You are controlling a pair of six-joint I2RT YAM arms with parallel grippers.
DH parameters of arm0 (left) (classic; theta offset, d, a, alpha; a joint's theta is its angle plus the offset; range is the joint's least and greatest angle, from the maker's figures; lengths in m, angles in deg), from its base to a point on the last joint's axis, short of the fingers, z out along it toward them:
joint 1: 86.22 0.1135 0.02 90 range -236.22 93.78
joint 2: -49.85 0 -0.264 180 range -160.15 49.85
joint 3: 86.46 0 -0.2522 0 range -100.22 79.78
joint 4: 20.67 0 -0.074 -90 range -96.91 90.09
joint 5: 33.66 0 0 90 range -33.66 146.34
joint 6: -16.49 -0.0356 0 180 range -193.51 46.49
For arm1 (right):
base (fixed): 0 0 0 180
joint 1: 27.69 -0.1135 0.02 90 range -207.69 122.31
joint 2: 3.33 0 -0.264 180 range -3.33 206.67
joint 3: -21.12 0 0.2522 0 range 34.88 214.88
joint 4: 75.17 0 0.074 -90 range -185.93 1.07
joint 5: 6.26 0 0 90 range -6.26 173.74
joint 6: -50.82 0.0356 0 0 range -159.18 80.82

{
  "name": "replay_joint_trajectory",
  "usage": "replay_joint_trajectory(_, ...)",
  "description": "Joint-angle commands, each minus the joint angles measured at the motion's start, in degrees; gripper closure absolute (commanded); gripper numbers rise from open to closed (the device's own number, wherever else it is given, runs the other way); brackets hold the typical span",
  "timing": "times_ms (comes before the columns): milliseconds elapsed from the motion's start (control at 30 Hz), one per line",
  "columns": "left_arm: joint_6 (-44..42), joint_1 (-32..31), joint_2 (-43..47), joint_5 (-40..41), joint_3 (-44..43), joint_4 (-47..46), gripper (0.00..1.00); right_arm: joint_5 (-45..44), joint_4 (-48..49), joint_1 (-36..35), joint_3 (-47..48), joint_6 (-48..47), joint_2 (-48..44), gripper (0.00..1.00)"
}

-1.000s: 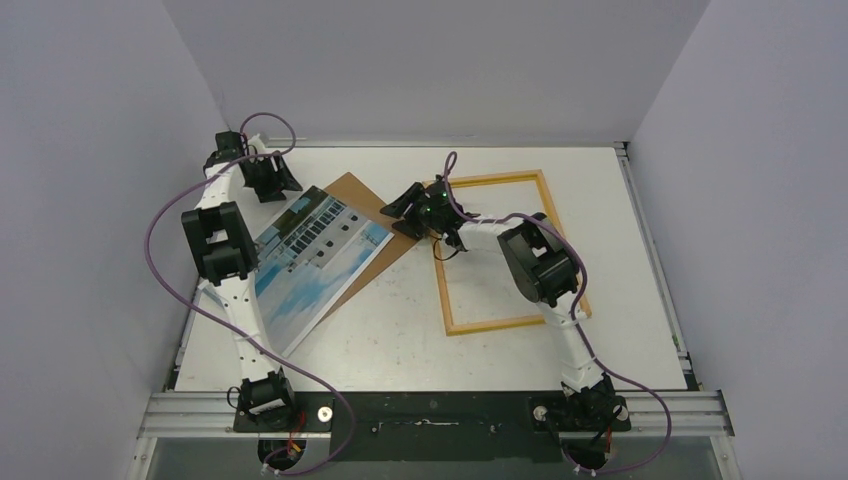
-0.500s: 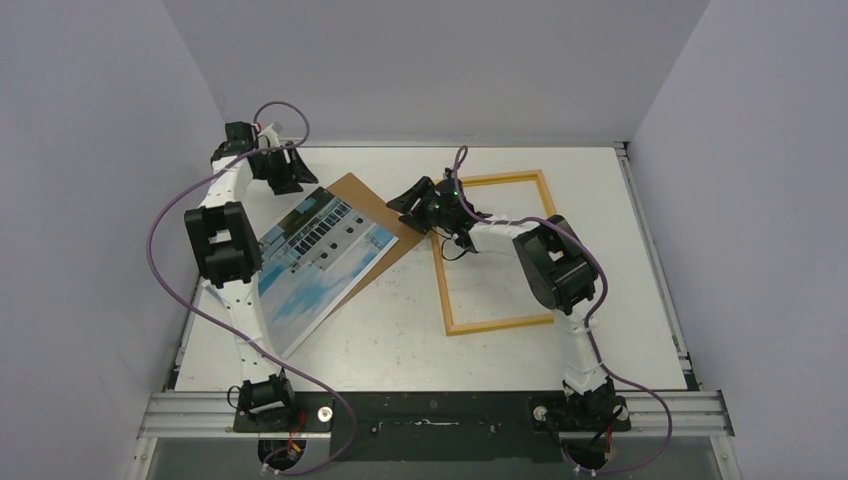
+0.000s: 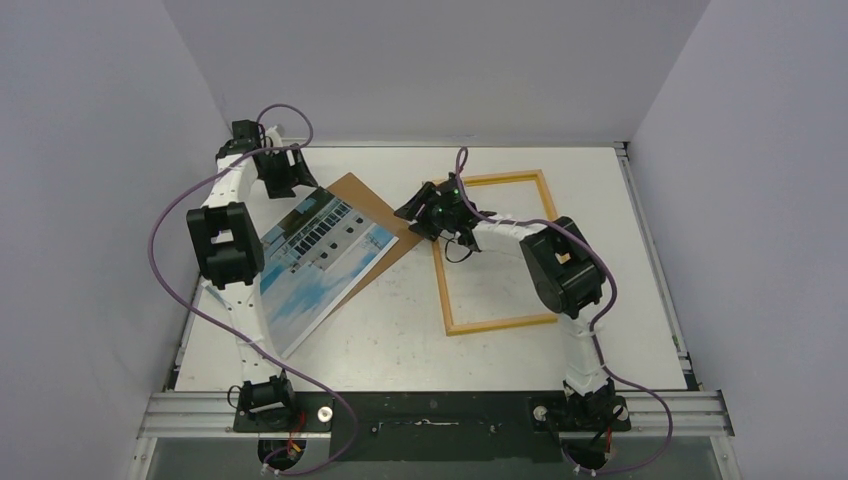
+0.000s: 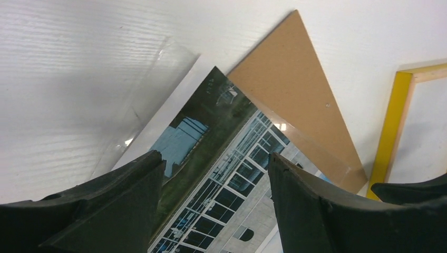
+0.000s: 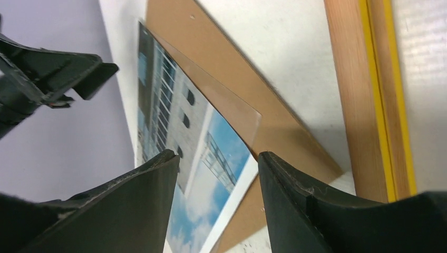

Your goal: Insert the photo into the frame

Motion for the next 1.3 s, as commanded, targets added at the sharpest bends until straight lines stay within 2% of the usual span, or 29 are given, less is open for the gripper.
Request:
replay_joint_trajectory(0,-1.51,0.32,0.59,4.55,-0.52,1.15,0.30,-1.55,-6.11,-1.19,2.18,-2.43,-1.38,0.42)
replay_joint_trajectory(267,-2.95,0.40,-2.10,7.71,-3.49,-2.45,0.22,-1.20,-8.21,-1.87,6.43,-2.77,2.31,0.42)
replay_joint_trajectory(633,-2.10,0.46,-7.62,7.14,-7.20,-4.38,0.21,-2.72,-12.38,-2.52,10.34,-1.30,6.17,0.43)
replay_joint_trajectory(767,-2.08,1.40,-11.56,4.27,-11.61,-0.59,0.25,-2.33,-12.88,-2.58,10.39,0.16,7.28,0.42)
replay_joint_trajectory(900,-1.48,3.12,-16.91,-5.75,-19.47,5.66,0.36,-1.54,-12.79,-2.69,9.98,1.08,7.85,0.43)
replay_joint_trajectory(1000,-0.32,3.84,-18.08,-10.87,-20.29,6.25,0.39,-1.09,-12.55,-2.73,9.60,1.23,8.12,0.43)
replay_joint_trajectory(1267,2.73,4.98,-21.42,-15.31,-20.46,8.01,0.39,2.13,-11.77,-2.85,9.43,2.57,10.11,0.43)
